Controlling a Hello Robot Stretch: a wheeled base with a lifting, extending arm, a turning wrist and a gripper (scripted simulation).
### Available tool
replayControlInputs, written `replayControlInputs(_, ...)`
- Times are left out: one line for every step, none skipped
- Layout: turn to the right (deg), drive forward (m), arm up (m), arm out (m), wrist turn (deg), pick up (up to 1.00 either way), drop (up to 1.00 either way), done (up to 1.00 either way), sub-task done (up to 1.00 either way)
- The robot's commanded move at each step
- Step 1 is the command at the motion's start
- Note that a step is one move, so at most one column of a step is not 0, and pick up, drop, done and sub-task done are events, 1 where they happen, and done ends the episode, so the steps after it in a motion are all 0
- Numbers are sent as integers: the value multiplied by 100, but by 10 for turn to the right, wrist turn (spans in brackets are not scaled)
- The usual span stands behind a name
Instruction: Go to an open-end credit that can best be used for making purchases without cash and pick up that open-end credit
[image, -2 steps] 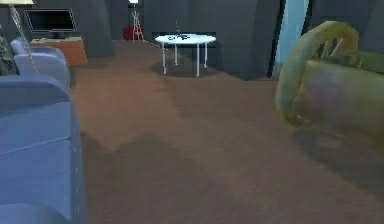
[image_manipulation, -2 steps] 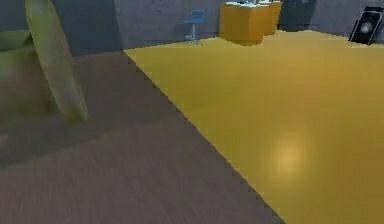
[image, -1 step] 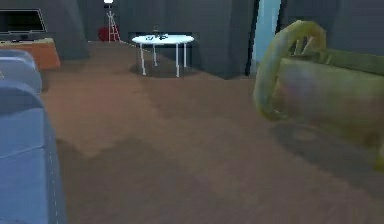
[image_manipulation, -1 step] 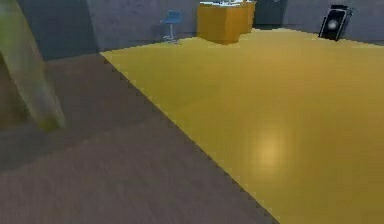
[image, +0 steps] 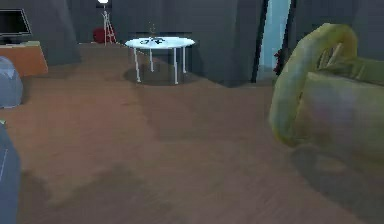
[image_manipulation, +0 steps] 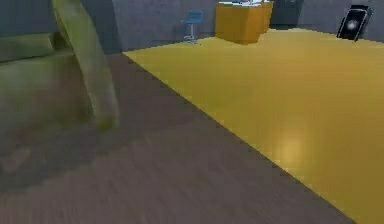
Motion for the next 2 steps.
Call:
replayControlInputs(-240, 0, 0, 0, 0, 0, 0, 0, 0)
replayControlInputs(0, 100, 0, 0, 0, 0, 0, 0, 0)
